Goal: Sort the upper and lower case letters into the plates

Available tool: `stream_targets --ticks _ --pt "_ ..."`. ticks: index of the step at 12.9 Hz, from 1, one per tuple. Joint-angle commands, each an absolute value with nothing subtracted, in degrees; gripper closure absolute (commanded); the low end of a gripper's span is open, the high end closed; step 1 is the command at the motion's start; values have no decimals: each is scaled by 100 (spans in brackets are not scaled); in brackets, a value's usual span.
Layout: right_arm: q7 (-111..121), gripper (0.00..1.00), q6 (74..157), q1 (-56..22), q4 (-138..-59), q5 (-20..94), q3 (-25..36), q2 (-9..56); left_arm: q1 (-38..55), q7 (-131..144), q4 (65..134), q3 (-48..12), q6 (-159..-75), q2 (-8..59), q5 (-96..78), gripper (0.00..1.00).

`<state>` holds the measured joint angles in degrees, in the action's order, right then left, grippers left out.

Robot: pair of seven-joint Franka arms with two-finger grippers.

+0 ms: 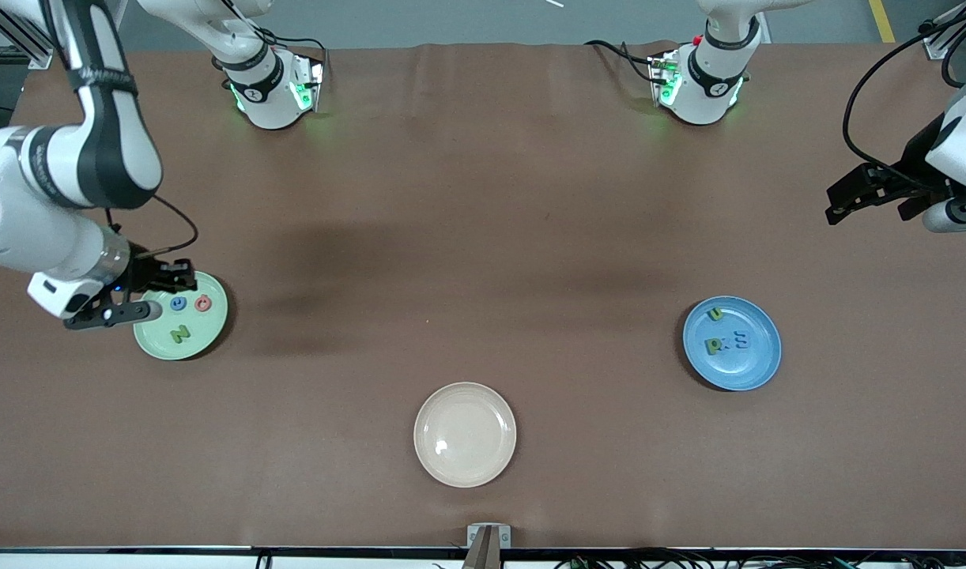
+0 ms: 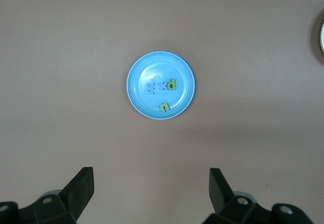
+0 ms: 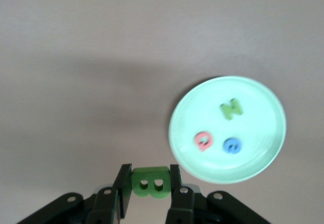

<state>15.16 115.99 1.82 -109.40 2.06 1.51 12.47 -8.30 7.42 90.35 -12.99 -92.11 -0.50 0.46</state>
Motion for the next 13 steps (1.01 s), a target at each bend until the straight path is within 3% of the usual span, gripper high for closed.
stream_targets --ticks 1,7,13 --pt "2177 91 12057 561 -10785 123 26 1808 -888 624 9141 -1310 -9272 -176 -18 0" --pt "3673 91 13348 1168 -10758 114 26 2864 -888 624 9141 -1301 -9281 -167 0 0" --pt "3823 90 13544 1213 -10933 114 18 3111 -897 606 9132 -1283 -9264 -176 26 0"
